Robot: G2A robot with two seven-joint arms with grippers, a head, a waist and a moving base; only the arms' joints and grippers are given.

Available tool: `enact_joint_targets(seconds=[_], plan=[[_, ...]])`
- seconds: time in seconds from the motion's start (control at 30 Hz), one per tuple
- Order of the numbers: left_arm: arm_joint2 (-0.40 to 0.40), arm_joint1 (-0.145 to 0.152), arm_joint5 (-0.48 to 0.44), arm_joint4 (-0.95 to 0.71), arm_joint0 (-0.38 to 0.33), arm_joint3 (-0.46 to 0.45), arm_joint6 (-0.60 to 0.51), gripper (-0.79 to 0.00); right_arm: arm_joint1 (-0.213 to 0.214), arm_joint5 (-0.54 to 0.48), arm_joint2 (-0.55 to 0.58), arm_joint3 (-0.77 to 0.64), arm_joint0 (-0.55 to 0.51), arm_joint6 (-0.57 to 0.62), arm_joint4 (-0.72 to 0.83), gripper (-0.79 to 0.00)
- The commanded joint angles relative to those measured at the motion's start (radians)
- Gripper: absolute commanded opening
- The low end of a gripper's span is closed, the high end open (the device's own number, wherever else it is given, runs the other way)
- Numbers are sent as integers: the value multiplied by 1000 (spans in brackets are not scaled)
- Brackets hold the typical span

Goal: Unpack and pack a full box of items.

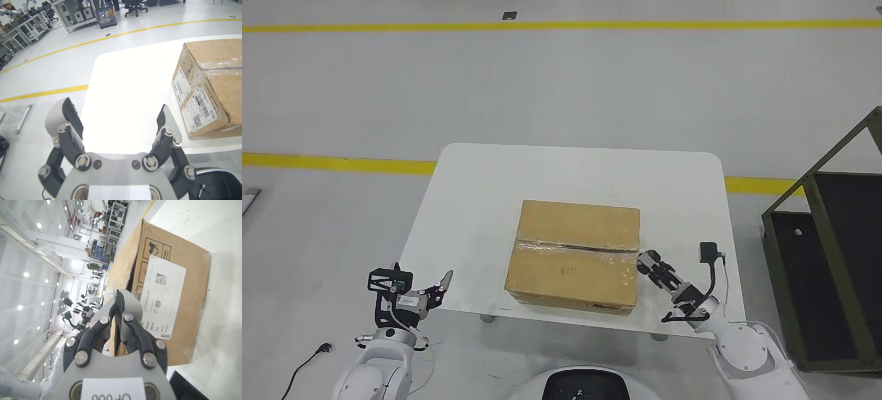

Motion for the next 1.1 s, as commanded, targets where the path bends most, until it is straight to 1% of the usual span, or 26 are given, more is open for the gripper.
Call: enact_joint_targets(seconds=[0.0,0.1,0.23,0.37,0.97,1.07], plan=[[0,0,0,0,0,0,0,0,3,5,8,-41,-7,-5,-40,-785],[0,0,0,0,0,0,0,0,7,22,15,-101,-14,-5,-107,-785],[0,0,0,0,0,0,0,0,9,9,16,-145,-11,10,-118,-785],[0,0,0,0,0,0,0,0,12,-25,27,-140,-2,26,-113,-785],[0,0,0,0,0,0,0,0,12,-25,27,-140,-2,26,-113,-785],[0,0,0,0,0,0,0,0,14,1,25,-171,10,25,-156,-785]])
